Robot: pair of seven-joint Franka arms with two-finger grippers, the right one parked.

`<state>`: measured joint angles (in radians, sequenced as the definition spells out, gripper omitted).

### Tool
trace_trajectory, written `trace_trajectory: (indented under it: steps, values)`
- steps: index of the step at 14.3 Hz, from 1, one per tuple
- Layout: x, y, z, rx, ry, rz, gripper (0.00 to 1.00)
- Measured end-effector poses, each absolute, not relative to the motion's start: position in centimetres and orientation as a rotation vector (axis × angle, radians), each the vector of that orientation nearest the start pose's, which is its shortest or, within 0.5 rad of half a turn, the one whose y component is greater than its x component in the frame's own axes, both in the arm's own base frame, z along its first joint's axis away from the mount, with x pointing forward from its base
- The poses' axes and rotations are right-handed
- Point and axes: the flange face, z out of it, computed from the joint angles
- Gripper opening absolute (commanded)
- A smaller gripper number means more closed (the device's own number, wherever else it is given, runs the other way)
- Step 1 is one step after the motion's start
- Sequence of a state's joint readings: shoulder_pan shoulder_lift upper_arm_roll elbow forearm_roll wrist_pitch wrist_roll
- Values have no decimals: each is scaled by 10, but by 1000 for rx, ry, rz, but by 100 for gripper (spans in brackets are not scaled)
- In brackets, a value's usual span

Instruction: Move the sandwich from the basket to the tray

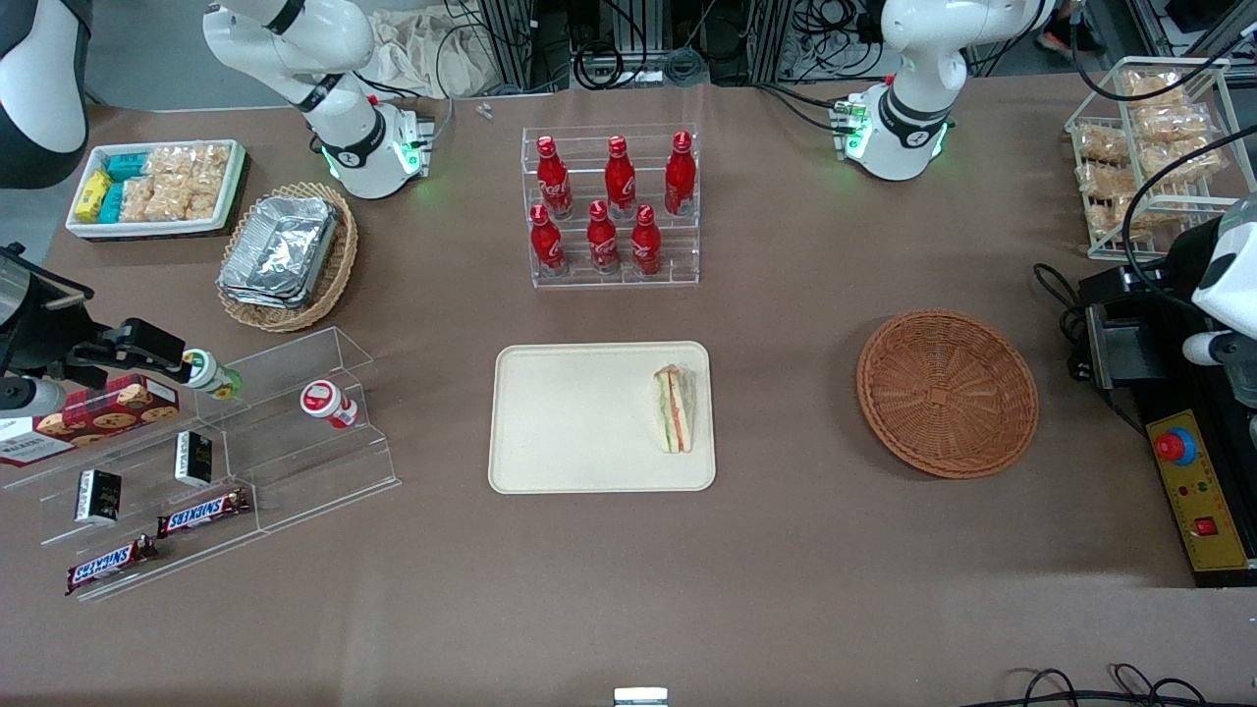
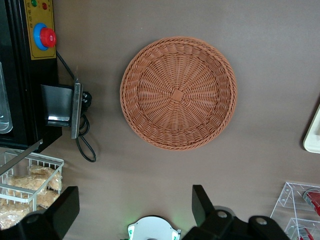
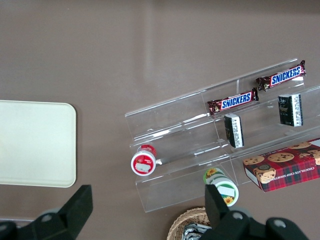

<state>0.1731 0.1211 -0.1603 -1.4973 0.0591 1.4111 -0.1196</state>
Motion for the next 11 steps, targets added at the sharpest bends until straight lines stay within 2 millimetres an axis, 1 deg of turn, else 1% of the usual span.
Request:
trace_trajectory:
  steps: [5,8,9,11]
  values:
    - [571,24,579,-3035,-207,308,100]
    - [572,20,578,-3034,-199,309,100]
    - [572,22,577,-3034,-207,309,100]
    - [573,33,577,-3044,-245,308,100]
